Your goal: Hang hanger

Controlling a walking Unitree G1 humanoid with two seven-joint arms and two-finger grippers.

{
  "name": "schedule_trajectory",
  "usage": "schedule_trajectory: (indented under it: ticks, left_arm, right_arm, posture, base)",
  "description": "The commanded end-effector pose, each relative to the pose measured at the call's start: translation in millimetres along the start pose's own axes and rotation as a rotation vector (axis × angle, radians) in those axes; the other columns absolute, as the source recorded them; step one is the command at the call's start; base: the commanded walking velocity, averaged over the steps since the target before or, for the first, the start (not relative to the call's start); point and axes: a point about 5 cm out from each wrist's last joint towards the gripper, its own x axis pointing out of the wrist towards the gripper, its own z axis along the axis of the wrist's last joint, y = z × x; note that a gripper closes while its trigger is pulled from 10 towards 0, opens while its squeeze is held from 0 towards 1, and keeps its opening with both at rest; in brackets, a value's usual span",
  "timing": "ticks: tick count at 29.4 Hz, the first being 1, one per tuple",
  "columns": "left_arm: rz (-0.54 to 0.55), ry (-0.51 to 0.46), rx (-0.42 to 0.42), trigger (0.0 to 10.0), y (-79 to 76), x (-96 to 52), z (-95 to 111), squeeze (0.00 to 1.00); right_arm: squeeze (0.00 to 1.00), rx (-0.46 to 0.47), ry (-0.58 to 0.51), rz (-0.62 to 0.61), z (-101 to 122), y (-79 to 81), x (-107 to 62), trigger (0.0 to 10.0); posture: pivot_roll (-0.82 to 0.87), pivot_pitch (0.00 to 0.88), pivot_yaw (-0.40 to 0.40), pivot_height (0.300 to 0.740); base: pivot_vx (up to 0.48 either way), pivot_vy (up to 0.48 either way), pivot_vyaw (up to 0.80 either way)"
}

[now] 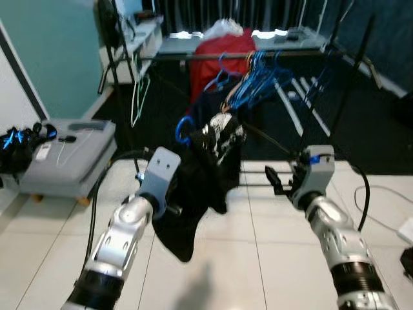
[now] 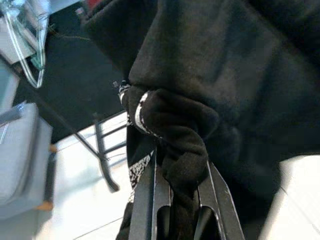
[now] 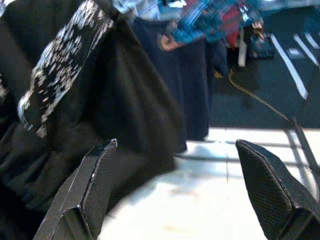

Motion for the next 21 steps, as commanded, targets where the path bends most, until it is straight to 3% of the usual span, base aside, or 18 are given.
schedule_trajectory:
  ticks: [1,4,8,21]
  left_arm:
    - [0.083,0.025,0.015,10.0,13.1,-3.9,-8,0.00]
    - [0.168,0.066,0.034,10.0,27.0,-13.4,-25,0.00]
    - [0.207,0.069,0.042,10.0,34.8,-16.5,-26,0.00]
    - [0.345,-0.009,0.072,10.0,47.2,-1.3,7,0.00]
  right_arm:
    - [0.00,-0.024,0.019,0.031,-5,6.5,-3.3,10.0]
    - [0.00,-0.044,0.014,0.052,-5,8.7,-12.3,10.0]
    - [0.00,-0.046,0.012,0.062,-6,10.4,-15.8,10.0]
    - [0.00,-0.060,0.017,0.071,-7,14.3,-13.4,10.0]
  posture:
    - [-0.05,0.014,0.037,0.735]
    - [-0.05,0.014,0.037,0.735]
    - [-0.05,0.022,0.031,0.735]
    - [-0.06,0.019,0.040,0.735]
  base:
    - [0.330,0.000,0.00]
    - [0.333,0.000,0.00]
    - [0.332,0.000,0.00]
    - [0.337,0.000,-0.11]
